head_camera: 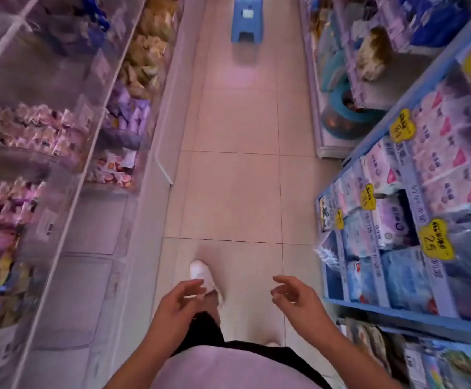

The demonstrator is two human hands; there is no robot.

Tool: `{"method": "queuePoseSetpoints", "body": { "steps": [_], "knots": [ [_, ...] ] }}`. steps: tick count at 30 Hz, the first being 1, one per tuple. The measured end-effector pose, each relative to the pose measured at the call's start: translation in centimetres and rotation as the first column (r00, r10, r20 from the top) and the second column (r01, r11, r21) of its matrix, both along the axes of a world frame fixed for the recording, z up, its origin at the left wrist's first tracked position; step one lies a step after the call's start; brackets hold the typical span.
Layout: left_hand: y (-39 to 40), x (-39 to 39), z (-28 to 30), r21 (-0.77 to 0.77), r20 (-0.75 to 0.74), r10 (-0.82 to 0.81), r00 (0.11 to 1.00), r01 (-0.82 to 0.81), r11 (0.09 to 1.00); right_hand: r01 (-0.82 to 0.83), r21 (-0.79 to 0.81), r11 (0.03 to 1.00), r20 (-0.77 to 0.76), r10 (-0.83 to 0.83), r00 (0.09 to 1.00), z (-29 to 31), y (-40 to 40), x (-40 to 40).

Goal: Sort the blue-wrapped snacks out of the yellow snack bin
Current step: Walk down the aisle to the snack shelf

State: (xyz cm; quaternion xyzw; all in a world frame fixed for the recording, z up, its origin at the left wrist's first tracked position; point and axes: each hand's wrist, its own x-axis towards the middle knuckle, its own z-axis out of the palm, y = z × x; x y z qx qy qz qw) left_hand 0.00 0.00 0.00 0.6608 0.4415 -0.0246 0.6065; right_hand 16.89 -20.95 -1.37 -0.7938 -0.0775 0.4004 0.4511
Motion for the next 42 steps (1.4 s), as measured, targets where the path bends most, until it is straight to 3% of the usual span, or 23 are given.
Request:
{"method": "queuePoseSetpoints", "body": {
  "steps": [8, 20, 24, 29, 35, 42],
  "knots": [
    [11.2, 11.4, -1.3, -0.041, 0.020, -0.111, 0.994, 0.112, 0.993, -0.034, -0.035, 0.999, 0.010, 0.034, 0.999, 0.5, 11.4, 10.4],
    [25.6, 33.5, 0.7, 0.004, 0.068, -0.152, 0.986, 0.153, 0.988, 0.150, 0.048, 0.987, 0.043, -0.152, 0.987, 0.8, 24.2, 29.3],
    [27.5, 41.4, 1.3, 0.021, 0.023, -0.081, 0.996, 0.081, 0.997, 0.055, 0.057, 0.997, -0.010, -0.055, 0.998, 0.5, 27.2, 38.3],
    [30.8, 50.7, 2.6, 0.028, 0.017, -0.087, 0.996, 0.086, 0.996, -0.121, 0.044, 0.992, 0.041, 0.119, 0.992, 1.4, 31.2, 49.2],
    [37.5, 59.9, 1.6, -0.027, 0.018, 0.032, 0.999, -0.031, 0.999, -0.158, 0.013, 0.987, 0.065, 0.157, 0.985, 1.3, 39.1, 60.0],
    [50.6, 71.0, 0.9, -0.064, 0.041, -0.028, 0.999, 0.031, 0.997, -0.125, -0.015, 0.992, 0.062, 0.126, 0.990, 1.8, 51.2, 70.0]
  ]
}}
